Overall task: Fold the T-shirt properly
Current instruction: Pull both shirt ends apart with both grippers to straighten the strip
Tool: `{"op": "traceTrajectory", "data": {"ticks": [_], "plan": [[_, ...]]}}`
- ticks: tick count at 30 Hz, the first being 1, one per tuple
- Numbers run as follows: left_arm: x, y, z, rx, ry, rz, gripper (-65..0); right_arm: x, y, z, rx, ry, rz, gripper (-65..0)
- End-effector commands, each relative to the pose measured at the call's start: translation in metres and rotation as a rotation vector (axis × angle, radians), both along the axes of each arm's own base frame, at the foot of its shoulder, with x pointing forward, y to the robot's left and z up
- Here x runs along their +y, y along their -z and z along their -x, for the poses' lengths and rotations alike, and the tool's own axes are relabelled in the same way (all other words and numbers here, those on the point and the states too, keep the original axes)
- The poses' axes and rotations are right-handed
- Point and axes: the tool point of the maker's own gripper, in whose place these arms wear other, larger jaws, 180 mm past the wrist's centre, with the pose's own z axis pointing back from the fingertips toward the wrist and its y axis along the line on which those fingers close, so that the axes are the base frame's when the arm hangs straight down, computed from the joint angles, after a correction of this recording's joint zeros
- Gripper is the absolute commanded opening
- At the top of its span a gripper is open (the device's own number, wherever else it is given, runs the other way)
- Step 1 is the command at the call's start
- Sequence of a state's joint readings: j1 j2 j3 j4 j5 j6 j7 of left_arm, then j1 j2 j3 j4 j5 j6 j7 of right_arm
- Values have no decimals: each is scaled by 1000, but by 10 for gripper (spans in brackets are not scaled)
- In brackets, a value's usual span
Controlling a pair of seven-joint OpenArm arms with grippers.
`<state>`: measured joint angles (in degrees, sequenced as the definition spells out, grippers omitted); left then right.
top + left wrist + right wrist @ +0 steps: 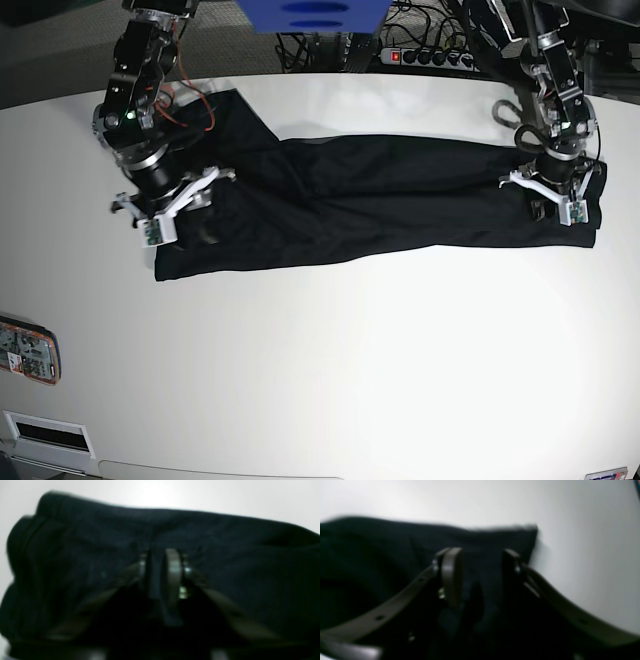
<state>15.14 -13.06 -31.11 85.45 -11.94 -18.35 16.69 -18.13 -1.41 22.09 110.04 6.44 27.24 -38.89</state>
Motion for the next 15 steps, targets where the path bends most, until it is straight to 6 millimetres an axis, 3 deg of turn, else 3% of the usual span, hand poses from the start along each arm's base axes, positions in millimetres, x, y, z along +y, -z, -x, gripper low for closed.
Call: {"op": "traceTrajectory", "data": {"ticks": [1, 6, 15], "plan": [[7, -27, -11, -81, 21, -25, -461, 2, -14, -1, -49, -34, -6, -335], [18, -51, -9, -136, 31, -8, -443, 7, -29, 9, -88, -100, -97, -280], [44, -83, -7, -194, 47, 68, -436, 18, -44, 17, -176, -128, -166, -281]]}}
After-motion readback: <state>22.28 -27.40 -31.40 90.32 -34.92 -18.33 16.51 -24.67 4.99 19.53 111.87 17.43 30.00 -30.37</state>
